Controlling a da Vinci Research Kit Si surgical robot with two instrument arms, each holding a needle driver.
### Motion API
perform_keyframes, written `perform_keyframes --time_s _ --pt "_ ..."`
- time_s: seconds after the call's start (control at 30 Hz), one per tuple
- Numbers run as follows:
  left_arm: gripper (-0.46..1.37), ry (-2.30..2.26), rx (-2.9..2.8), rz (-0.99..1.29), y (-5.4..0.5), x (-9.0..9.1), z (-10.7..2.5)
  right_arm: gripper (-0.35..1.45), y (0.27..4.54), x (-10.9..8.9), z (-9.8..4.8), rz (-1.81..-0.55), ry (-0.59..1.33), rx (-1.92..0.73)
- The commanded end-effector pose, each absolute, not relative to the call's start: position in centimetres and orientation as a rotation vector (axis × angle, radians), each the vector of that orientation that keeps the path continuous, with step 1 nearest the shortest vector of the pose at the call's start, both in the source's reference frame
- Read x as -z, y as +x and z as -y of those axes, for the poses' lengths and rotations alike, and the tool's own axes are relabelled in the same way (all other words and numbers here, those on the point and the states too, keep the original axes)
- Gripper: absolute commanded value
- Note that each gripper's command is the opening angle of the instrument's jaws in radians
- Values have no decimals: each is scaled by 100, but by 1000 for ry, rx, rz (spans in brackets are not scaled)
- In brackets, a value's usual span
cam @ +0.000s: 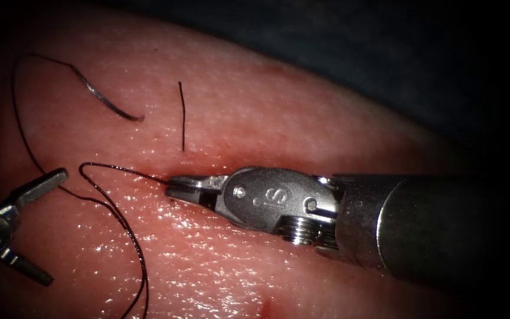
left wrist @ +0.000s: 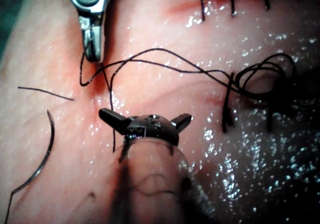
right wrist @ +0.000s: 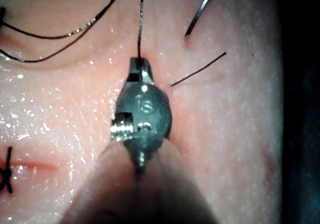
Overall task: Wound Closure
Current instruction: Grasp the suture with the right gripper and pass more suture to the left gripper.
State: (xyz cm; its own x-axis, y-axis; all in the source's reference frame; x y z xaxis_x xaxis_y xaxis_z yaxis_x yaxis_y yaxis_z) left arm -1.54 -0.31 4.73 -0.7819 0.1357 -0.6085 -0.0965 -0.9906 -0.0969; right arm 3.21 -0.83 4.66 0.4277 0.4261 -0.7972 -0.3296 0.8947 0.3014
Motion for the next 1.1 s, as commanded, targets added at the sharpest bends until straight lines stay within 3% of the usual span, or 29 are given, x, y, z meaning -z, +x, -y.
perform_keyframes --time_s 0.03,0.13,0.23,0.47,0.57,0.7,1.1 --pt "121 -985 -2847 96 -151 -470 32 -35 319 -466 83 -1020 99 -479" --pt "123 -967 -2768 136 -146 -459 30 -35 311 -466 83 -1013 94 -484" --pt "104 -995 -2579 109 -151 -444 24 -35 302 -467 82 -1006 89 -489" --pt "94 -1289 -2192 260 -182 -417 18 -35 280 -468 83 -992 75 -500" --pt "96 -1348 -2067 387 -202 -412 18 -35 273 -467 83 -984 68 -508" --pt "126 -1479 -1907 460 -225 -417 12 -35 270 -466 84 -986 68 -508" --pt "122 -1484 -1765 407 -249 -455 -15 -35 267 -463 88 -992 76 -502"
